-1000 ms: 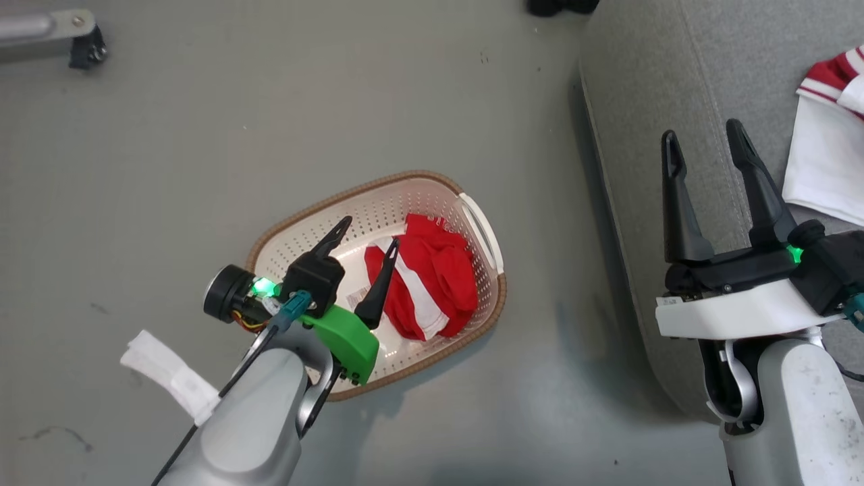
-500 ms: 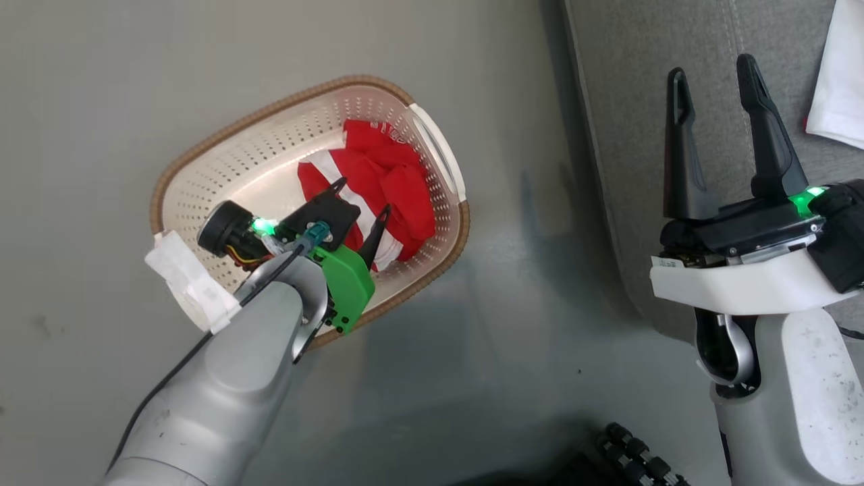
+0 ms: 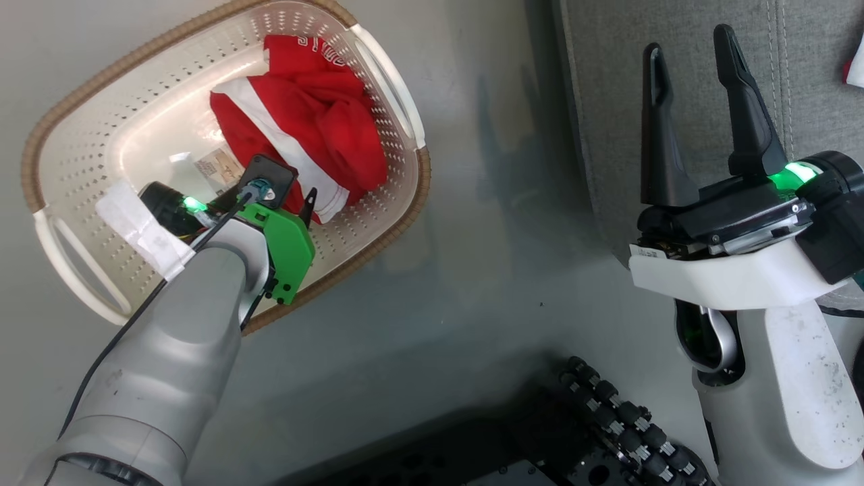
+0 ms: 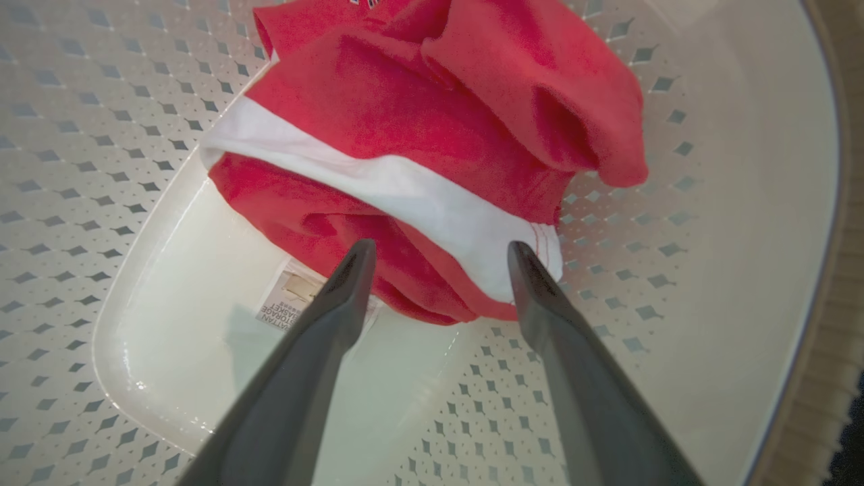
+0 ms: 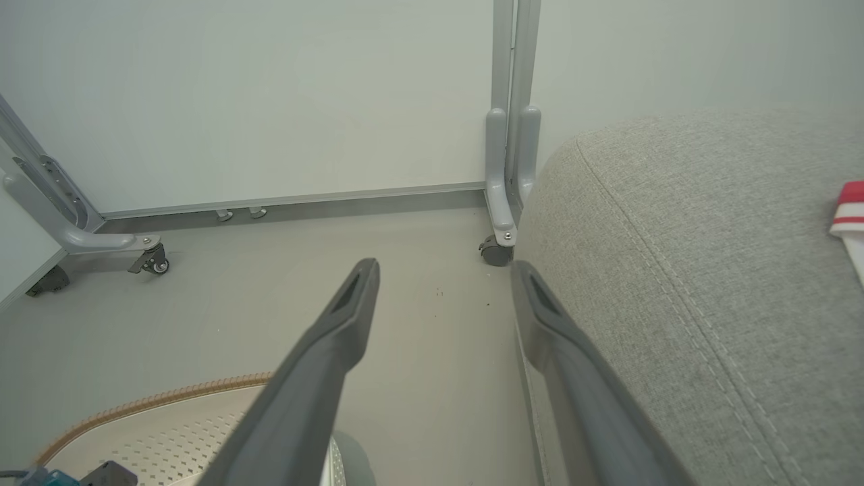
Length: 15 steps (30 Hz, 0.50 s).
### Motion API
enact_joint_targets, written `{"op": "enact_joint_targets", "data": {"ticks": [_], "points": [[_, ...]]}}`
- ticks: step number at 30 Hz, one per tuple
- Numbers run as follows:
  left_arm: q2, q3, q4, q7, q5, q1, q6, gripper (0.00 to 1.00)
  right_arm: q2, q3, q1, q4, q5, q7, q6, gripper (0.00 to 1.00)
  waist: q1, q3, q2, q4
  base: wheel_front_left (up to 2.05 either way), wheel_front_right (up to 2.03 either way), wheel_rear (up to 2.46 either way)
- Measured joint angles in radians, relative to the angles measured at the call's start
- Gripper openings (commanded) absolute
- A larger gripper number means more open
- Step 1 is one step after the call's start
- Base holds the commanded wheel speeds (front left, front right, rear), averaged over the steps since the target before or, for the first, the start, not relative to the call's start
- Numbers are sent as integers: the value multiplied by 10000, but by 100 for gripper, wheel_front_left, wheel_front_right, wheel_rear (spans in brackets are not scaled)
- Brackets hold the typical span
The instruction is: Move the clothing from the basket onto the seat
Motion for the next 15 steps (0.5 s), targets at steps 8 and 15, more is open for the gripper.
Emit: {"op": "enact_joint_targets", "data": {"ticks": [8,15], "points": [[372,-94,729,35,-422,-476,-4,100,0,109,-9,-48,389,-44,0,100,-1,699,0,-611,0,0,0],[552,-6,1239,104,-644,-978,-8,100,2,167,185,-128,612,-50,0,100,-1,1064,0,-997,0,0,0]]}}
